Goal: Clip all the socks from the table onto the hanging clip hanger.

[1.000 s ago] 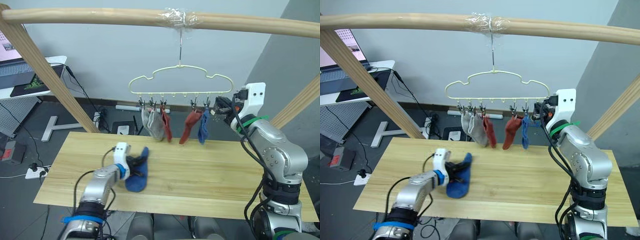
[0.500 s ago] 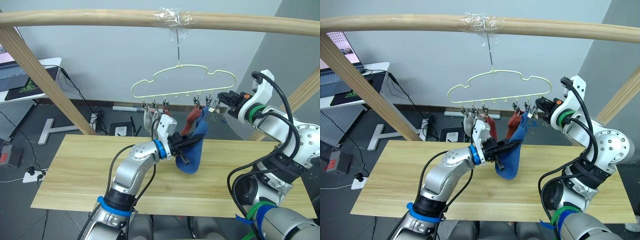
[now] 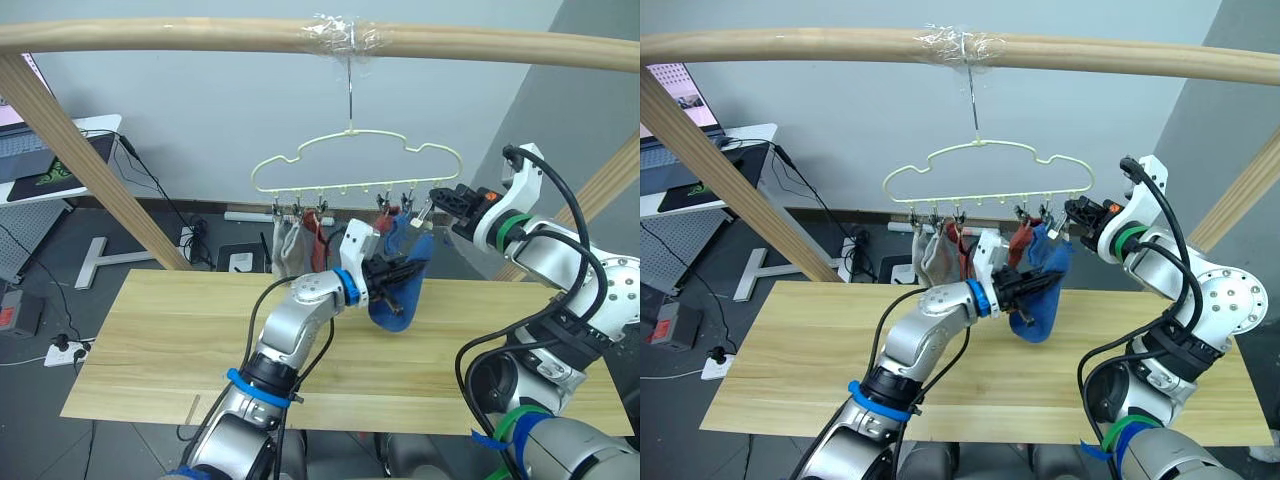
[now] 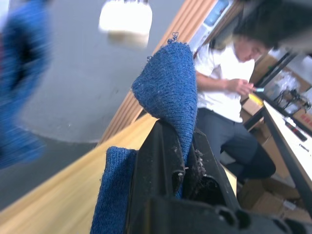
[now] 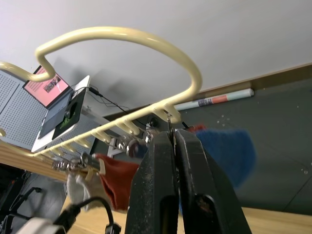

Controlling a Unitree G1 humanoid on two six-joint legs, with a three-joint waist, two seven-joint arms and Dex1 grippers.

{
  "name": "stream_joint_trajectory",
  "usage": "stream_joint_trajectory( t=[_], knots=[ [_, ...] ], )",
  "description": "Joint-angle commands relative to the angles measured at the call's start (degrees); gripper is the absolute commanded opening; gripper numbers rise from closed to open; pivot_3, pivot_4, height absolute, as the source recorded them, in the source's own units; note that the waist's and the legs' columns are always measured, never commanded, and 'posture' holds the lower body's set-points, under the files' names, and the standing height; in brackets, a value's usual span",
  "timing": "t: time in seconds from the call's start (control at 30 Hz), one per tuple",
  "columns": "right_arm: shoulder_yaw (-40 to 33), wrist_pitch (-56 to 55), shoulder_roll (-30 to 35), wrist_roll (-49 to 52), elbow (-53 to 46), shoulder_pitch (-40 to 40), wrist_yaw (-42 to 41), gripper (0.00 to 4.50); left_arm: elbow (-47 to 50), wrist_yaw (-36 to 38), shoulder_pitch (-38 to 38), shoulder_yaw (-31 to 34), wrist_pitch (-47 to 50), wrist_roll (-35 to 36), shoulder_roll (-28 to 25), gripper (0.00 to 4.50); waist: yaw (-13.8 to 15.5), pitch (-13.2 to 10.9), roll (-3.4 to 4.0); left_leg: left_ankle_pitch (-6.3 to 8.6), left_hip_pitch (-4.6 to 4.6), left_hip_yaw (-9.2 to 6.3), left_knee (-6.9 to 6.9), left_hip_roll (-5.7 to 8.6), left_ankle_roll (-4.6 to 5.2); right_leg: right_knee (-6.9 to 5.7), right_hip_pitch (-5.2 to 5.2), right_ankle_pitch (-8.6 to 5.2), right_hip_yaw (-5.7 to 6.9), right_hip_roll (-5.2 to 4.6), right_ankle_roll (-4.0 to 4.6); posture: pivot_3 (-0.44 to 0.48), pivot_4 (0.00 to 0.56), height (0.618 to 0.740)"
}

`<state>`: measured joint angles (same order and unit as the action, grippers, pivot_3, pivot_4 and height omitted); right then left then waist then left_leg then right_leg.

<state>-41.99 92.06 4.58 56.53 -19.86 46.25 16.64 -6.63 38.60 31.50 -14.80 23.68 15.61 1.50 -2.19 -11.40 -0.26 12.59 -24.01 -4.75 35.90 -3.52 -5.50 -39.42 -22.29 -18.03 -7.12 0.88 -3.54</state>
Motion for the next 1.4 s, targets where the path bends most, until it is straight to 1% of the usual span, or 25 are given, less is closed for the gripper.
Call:
stream_joint_trajectory(
  t=[0.03,0.17,0.3,0.53,0.73,0.9,1.07,1.17,1.27,1.33,1.37,1.4],
  knots=[
    [-0.07,0.44,1.25,5.56,-0.19,0.48,2.86,0.0,-1.46,-1.58,2.66,2.0,-0.22,0.89,1.37,0.02,-0.28,0.0,0.0,0.0,0.0,0.0,0.0,0.0,0.0,0.0,0.0,0.0,0.0,0.0,0.0,-0.009,0.162,0.74],
    [-0.09,0.44,2.03,9.13,0.8,0.45,5.68,0.0,-2.61,-2.86,3.94,3.62,0.09,1.58,2.48,0.02,-0.77,0.0,0.0,0.0,-0.01,0.0,-0.01,0.0,0.0,0.03,0.0,0.0,0.0,0.0,0.0,-0.014,0.16,0.74],
    [-0.53,0.44,2.73,11.4,1.67,0.7,8.08,0.0,-3.0,-1.76,3.52,3.07,-0.12,0.76,1.48,0.02,-0.83,0.0,0.0,0.0,-0.02,0.0,-0.02,0.0,0.0,0.04,0.0,0.0,0.0,0.0,0.0,-0.018,0.157,0.74],
    [-0.65,0.23,3.33,15.08,2.86,0.96,11.33,0.0,-3.78,-2.59,4.11,3.48,-0.5,0.25,1.59,0.02,-0.87,0.0,0.0,0.0,-0.03,0.01,-0.01,0.0,0.0,0.05,-0.01,0.0,0.0,0.0,0.0,-0.019,0.153,0.74],
    [0.98,-1.98,4.63,19.25,4.09,0.24,14.22,0.0,-5.54,-4.05,4.99,3.28,-1.46,-1.71,1.14,0.02,-0.88,0.0,0.0,0.0,-0.05,0.0,-0.01,0.0,0.0,0.07,-0.01,0.0,0.0,0.0,0.0,-0.017,0.152,0.74],
    [3.59,-5.06,6.49,23.93,4.95,-1.32,17.09,0.0,-4.73,-3.81,4.53,4.44,-0.32,-0.11,1.32,0.02,-0.96,0.0,0.0,0.0,-0.07,0.0,-0.02,0.0,0.0,0.11,-0.01,0.0,0.0,0.0,-0.01,-0.017,0.152,0.74],
    [8.39,-10.57,9.88,30.52,5.76,-3.89,20.48,0.0,-4.22,-3.09,4.87,4.69,-0.95,0.83,1.79,0.02,-0.96,0.0,0.0,0.0,-0.11,0.0,-0.02,0.0,0.0,0.15,-0.01,0.0,0.0,0.0,-0.01,-0.011,0.144,0.74],
    [11.79,-14.1,12.67,34.17,5.61,-5.4,20.02,0.0,-3.95,-2.92,4.87,4.35,-0.98,0.85,1.85,0.02,-0.98,0.0,0.0,0.0,-0.14,0.0,-0.02,0.0,0.0,0.21,-0.01,0.0,0.01,-0.01,-0.01,-0.011,0.142,0.74],
    [14.27,-18.16,15.68,37.6,5.67,-7.1,20.77,0.71,-3.17,-1.81,4.48,3.75,-0.39,1.36,1.94,0.0,-1.0,0.0,0.0,0.0,-0.17,0.01,-0.02,-0.01,0.0,0.27,-0.01,0.0,0.01,-0.01,-0.01,-0.011,0.141,0.74],
    [15.48,-20.82,17.73,39.41,5.6,-8.03,20.71,1.43,-2.6,-1.12,4.2,3.38,-0.09,1.72,2.09,0.0,-0.99,0.0,0.0,0.0,-0.2,0.01,-0.02,-0.01,0.0,0.29,-0.01,0.0,0.03,-0.01,-0.01,-0.011,0.141,0.74],
    [15.57,-22.72,18.77,41.13,5.41,-8.61,20.71,1.71,-2.5,-1.23,4.13,3.19,0.06,1.68,2.31,0.0,-0.99,0.0,0.0,0.0,-0.24,0.01,-0.01,-0.01,0.0,0.32,-0.02,0.0,0.03,-0.01,-0.01,-0.009,0.141,0.74],
    [15.88,-24.39,19.7,42.6,5.26,-9.13,20.79,2.12,-2.45,-1.33,4.09,3.1,0.17,1.61,2.48,0.0,-0.99,0.0,0.0,0.0,-0.25,0.02,0.0,-0.01,0.0,0.34,-0.02,0.0,0.03,-0.02,-0.01,-0.009,0.141,0.74]
  ],
)
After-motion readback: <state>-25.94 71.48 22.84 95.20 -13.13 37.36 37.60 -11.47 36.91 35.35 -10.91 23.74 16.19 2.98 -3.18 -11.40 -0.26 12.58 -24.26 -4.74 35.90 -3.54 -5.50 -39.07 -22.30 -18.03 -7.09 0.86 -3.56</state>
